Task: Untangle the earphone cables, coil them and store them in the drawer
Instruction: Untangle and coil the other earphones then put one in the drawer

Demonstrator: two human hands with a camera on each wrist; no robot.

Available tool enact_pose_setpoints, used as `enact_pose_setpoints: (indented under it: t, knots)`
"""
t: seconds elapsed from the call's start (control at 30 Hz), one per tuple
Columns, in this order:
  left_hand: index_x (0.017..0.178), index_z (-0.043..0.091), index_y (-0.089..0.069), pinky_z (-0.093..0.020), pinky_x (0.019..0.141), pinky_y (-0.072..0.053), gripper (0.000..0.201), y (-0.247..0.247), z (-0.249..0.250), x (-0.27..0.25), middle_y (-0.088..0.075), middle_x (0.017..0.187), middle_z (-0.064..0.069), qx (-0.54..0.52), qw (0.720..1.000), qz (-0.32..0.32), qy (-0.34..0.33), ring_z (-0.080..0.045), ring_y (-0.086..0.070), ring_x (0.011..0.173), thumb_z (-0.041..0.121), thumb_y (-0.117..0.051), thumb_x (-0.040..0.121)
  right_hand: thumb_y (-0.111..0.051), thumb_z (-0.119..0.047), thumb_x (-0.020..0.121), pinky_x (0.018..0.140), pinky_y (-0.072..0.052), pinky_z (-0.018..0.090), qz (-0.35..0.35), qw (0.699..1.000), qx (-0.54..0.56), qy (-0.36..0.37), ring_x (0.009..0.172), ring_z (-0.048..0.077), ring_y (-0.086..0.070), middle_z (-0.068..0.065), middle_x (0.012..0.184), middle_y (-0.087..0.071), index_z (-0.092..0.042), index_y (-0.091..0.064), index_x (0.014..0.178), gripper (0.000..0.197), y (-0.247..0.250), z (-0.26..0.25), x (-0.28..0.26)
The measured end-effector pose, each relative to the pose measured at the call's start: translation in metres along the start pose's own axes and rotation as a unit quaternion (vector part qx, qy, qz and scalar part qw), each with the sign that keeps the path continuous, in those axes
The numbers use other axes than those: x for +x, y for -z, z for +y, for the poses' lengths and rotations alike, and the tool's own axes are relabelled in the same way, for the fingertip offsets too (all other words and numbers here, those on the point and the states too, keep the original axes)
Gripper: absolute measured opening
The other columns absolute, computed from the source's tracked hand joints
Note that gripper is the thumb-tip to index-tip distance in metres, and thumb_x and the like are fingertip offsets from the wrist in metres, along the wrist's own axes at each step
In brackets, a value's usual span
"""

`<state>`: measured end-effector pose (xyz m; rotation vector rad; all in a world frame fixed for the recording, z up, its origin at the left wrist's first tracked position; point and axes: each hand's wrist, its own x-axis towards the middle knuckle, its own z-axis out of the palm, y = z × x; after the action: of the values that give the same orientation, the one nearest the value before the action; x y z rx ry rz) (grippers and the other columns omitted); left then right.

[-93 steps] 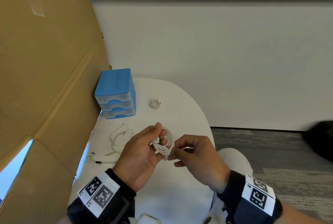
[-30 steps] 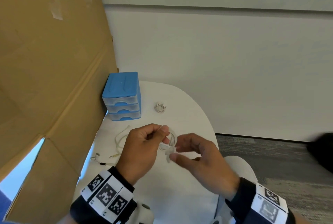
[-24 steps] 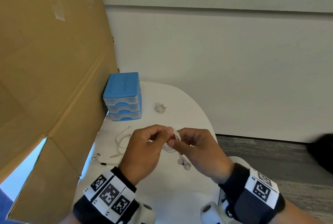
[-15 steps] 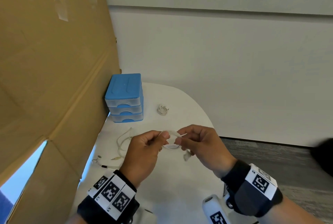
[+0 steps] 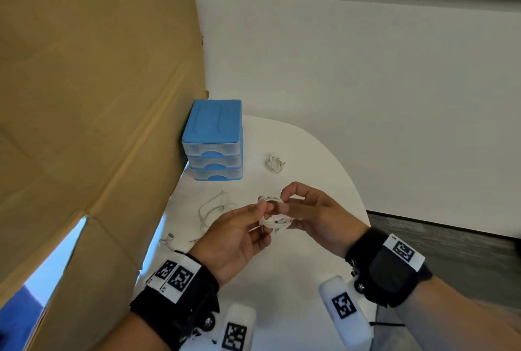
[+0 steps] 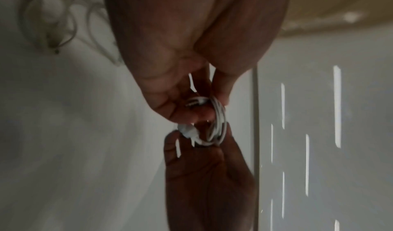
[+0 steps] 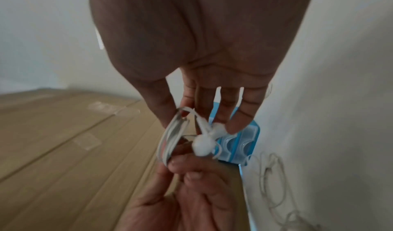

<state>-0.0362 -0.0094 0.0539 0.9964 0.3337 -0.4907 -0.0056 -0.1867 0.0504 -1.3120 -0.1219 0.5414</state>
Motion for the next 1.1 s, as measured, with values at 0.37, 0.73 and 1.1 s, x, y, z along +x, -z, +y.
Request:
enact_pose_setpoints:
  t: [0.37, 0.73, 1.1]
  knots:
    - [0.086, 0.014, -0.076, -0.029, 0.080, -0.048, 0.013, 0.000, -0.006, 0.003, -0.075, 0.087, -0.004, 0.177, 0.979, 0.067, -0.070, -0.014, -0.062, 0.083, 0.026, -0.069, 0.085, -0.068, 0.002, 0.087, 0.068, -0.047, 0.045, 0.076, 0.988, -0.129, 0.021, 0.065, 0.030, -0.064, 0.009, 0.076, -0.069, -0.009, -0.058, 0.084, 0.015, 0.003, -0.011, -0.008]
    - [0.099, -0.006, -0.070, -0.033, 0.083, -0.057, 0.018, -0.012, 0.002, -0.022, -0.075, 0.090, -0.018, 0.183, 0.972, 0.038, -0.142, -0.027, -0.075, 0.082, 0.007, -0.068, 0.087, -0.071, 0.005, 0.083, 0.063, -0.050, 0.034, 0.072, 0.977, -0.200, 0.018, 0.066, 0.028, -0.062, 0.021, 0.085, -0.075, -0.003, -0.063, 0.094, 0.017, -0.003, -0.023, -0.043]
    - [0.099, 0.000, -0.071, -0.024, 0.074, -0.060, 0.018, -0.024, 0.003, -0.038, -0.077, 0.092, -0.014, 0.177, 0.976, 0.018, -0.128, -0.023, -0.075, 0.083, 0.013, -0.067, 0.089, -0.074, -0.016, 0.085, 0.066, -0.049, 0.025, 0.131, 0.953, -0.267, 0.049, 0.073, 0.011, -0.060, 0.004, 0.081, -0.072, -0.024, -0.078, 0.075, 0.013, -0.019, -0.005, -0.065]
